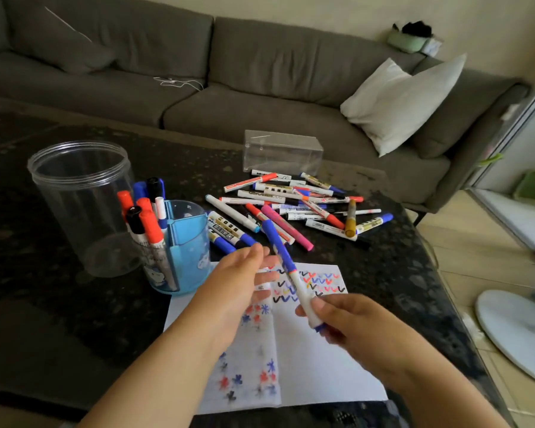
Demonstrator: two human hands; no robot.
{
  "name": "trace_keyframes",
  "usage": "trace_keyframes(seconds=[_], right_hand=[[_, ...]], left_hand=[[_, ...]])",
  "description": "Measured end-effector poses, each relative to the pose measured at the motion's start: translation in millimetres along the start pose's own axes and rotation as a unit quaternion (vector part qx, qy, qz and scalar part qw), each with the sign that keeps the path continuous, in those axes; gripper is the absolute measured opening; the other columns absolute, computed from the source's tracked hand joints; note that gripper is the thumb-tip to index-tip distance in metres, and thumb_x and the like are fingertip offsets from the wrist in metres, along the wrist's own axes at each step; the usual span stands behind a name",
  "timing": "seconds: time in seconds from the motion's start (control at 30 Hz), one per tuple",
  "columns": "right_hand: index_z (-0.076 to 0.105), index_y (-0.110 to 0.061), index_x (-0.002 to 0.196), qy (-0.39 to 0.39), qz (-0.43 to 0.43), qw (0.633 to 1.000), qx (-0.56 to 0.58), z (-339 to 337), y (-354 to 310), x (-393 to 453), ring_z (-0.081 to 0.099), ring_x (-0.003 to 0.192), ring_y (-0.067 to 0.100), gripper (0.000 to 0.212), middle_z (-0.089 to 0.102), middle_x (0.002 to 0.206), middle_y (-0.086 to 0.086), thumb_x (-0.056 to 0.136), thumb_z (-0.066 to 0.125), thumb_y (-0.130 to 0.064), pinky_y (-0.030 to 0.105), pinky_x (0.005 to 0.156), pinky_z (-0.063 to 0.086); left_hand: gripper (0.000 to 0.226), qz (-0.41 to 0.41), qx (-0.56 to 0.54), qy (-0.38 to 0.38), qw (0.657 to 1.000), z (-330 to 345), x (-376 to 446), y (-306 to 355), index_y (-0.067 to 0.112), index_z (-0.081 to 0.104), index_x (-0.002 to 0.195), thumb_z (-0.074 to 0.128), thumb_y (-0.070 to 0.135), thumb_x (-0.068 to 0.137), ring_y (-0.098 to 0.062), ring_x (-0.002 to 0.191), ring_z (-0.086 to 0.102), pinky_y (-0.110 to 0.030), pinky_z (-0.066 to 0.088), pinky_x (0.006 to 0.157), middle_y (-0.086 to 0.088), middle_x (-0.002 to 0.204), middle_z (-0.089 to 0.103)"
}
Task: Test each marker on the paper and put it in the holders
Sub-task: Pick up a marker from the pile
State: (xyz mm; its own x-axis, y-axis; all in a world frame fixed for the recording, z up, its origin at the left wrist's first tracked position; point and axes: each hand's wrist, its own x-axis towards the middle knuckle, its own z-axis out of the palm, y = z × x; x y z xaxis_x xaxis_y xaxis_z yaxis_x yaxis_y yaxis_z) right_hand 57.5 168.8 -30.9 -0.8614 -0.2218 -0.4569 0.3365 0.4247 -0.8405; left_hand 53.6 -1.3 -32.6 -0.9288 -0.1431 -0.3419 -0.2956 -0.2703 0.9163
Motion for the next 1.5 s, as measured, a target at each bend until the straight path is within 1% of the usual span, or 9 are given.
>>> trace_keyframes(seconds=[0.17, 0.37, 0.57, 0.8, 0.93, 1.0, 1.13, 1.3, 1.5], right_hand=[[0.075, -0.008, 0.080, -0.153, 0.013, 0.973, 0.172, 1.2, 12.6, -21.4, 0.056, 0.068, 0.014, 0.028, 0.066, 0.069, 0.002, 0.078, 0.055, -0.028, 0.022, 0.068, 0.044], [0.063, -0.004, 0.085, -0.075, -0.035, 0.963, 0.257, 5.9, 11.8, -16.5, 0.048, 0.050, 0.013, 0.035, 0.058, 0.064, 0.007, 0.090, 0.047, -0.035, 0.024, 0.050, 0.045], [0.070, -0.016, 0.064, -0.157, -0.013, 0.918, 0.365, -5.0, 6.3, -21.9, 0.023, 0.043, 0.005, 0.047, 0.035, 0.052, -0.001, 0.097, 0.040, -0.030, 0.013, 0.035, 0.020], [0.054, -0.011, 0.077, -0.020, -0.082, 0.988, 0.127, 6.6, 15.9, -16.7, 0.030, 0.042, 0.005, 0.033, 0.040, 0.051, -0.008, 0.101, 0.038, -0.027, 0.018, 0.041, 0.026], [0.050, -0.030, 0.069, 0.093, -0.164, 0.978, -0.094, 15.3, 20.5, -10.0, 0.045, 0.047, -0.004, 0.032, 0.044, 0.052, -0.016, 0.099, 0.041, -0.031, 0.012, 0.053, 0.032], [0.061, -0.028, 0.092, 0.130, -0.185, 0.962, -0.152, 20.2, 22.3, -7.8, 0.049, 0.057, -0.002, 0.022, 0.049, 0.064, -0.017, 0.099, 0.040, -0.035, 0.011, 0.057, 0.037], [0.058, -0.027, 0.103, 0.151, -0.215, 0.943, -0.202, 23.9, 24.7, -5.1, 0.049, 0.062, 0.009, 0.021, 0.063, 0.079, -0.006, 0.099, 0.039, -0.035, 0.013, 0.058, 0.038], [0.058, -0.005, 0.085, -0.089, -0.100, 0.974, 0.184, 13.2, 15.5, -14.1, 0.046, 0.047, 0.013, 0.025, 0.055, 0.062, 0.006, 0.099, 0.039, -0.014, 0.022, 0.050, 0.041], [0.061, -0.012, 0.071, -0.193, -0.063, 0.917, 0.343, 17.2, 2.0, -25.5, 0.024, 0.041, 0.006, 0.031, 0.035, 0.051, -0.001, 0.086, 0.044, -0.034, 0.015, 0.038, 0.018]], left_hand=[[0.026, -0.024, -0.161, -0.092, 0.982, 21.5, -12.5, -2.2, 0.007, 0.058, 0.088, 0.037, 0.018, 0.098, -0.019, 0.069, 0.071, -0.032, 0.051, 0.070, -0.011, 0.075, 0.073], [0.021, -0.056, -0.063, -0.157, 0.984, 46.3, -28.2, -21.3, 0.007, 0.063, 0.092, 0.044, 0.016, 0.095, -0.008, 0.044, 0.055, -0.024, 0.044, 0.049, -0.007, 0.098, 0.073], [0.034, -0.042, -0.149, -0.218, 0.964, 49.9, -27.2, -22.2, 0.006, 0.063, 0.102, 0.042, 0.028, 0.088, -0.017, 0.090, 0.070, -0.026, 0.058, 0.072, -0.009, 0.105, 0.071], [0.026, -0.033, -0.122, -0.121, 0.985, 55.5, -24.8, -34.0, 0.009, 0.055, 0.085, 0.040, 0.026, 0.095, -0.014, 0.074, 0.071, -0.022, 0.051, 0.055, -0.009, 0.094, 0.074], [0.026, -0.035, -0.110, -0.043, 0.992, 53.3, -15.9, -44.4, 0.009, 0.062, 0.082, 0.046, 0.023, 0.096, -0.023, 0.095, 0.068, -0.032, 0.051, 0.083, -0.011, 0.096, 0.073], [0.025, -0.039, -0.106, -0.018, 0.993, 52.6, -13.4, -46.9, 0.008, 0.063, 0.085, 0.047, 0.023, 0.096, -0.023, 0.100, 0.067, -0.035, 0.047, 0.096, -0.011, 0.098, 0.073], [0.023, -0.038, -0.081, -0.007, 0.996, 45.5, -10.5, -44.8, 0.010, 0.066, 0.086, 0.050, 0.023, 0.095, -0.020, 0.098, 0.067, -0.035, 0.047, 0.096, -0.009, 0.099, 0.073], [0.032, -0.035, -0.095, -0.155, 0.983, 34.7, -26.9, -26.3, 0.007, 0.062, 0.101, 0.042, 0.029, 0.089, -0.021, 0.048, 0.054, -0.027, 0.046, 0.040, -0.008, 0.105, 0.072], [0.025, -0.009, -0.122, -0.199, 0.972, 27.4, -37.6, -20.2, 0.006, 0.062, 0.089, 0.050, 0.025, 0.078, -0.016, 0.092, 0.070, -0.024, 0.056, 0.062, -0.018, 0.106, 0.068]])
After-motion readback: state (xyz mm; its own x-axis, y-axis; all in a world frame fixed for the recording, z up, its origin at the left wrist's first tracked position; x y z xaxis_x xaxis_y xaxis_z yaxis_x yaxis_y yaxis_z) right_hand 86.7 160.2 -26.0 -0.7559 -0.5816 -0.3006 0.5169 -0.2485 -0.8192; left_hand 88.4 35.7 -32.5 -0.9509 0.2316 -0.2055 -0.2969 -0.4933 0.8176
